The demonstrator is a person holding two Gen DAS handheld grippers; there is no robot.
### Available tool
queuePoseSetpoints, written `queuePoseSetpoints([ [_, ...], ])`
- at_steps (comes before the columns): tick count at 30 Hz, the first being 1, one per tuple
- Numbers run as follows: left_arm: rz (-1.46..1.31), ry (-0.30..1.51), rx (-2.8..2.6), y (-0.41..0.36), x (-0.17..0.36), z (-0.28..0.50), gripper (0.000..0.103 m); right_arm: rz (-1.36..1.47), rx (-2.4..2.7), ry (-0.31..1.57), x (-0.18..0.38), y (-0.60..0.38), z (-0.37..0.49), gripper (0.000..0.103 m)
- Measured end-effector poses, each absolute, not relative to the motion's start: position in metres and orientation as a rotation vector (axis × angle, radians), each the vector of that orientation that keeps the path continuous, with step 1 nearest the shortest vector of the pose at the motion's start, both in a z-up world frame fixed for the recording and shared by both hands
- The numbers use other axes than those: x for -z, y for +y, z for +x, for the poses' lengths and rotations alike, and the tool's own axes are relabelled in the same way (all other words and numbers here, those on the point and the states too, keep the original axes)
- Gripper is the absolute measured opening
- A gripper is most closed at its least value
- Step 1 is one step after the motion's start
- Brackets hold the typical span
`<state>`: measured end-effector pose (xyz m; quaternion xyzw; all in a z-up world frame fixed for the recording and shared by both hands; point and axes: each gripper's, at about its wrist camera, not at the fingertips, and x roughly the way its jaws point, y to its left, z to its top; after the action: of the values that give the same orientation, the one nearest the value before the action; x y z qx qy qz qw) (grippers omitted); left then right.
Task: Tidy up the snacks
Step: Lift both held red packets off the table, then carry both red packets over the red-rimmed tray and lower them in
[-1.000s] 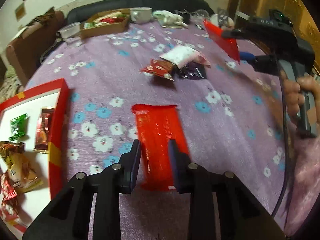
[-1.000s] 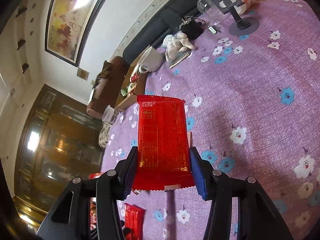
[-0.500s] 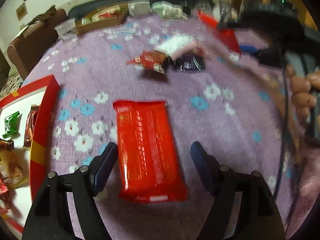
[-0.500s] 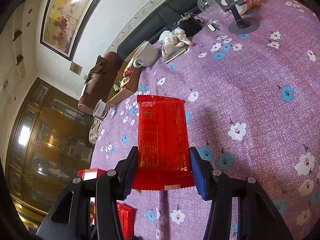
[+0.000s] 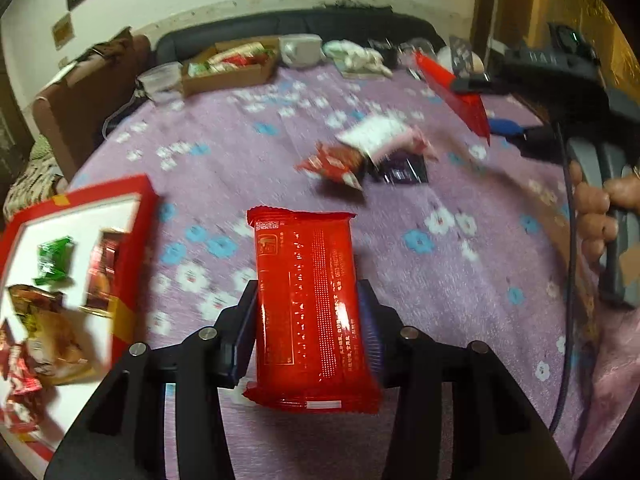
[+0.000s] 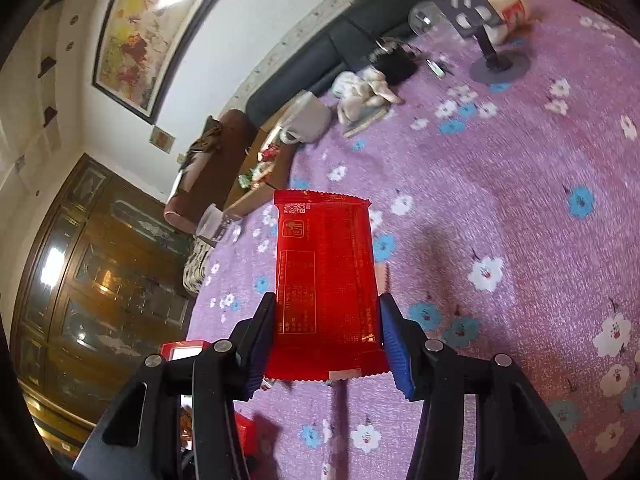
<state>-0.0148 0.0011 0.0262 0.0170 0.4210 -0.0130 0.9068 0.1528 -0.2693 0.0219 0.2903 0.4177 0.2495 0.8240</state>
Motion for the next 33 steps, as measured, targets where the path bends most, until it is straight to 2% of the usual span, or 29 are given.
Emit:
queuePoseSetpoints([
  [12,0.075,0.636,-0.132,0.047,-0.081,-0.057,0.045,0.553,-0.562,0.811,-0.034,-0.254,0.142,0.051],
  [22,-0.014,0.585,-0.193,0.108,-0.098,-0.092,0.045,0.425,-0.539,0.796,-0.041,-0.224,0.117,0.051],
  [33,-0.104,0.567,-0.201,0.148,-0.092,-0.115,0.045,0.389,-0.742,0.768,-0.07,-0.134,0.033,0.05],
])
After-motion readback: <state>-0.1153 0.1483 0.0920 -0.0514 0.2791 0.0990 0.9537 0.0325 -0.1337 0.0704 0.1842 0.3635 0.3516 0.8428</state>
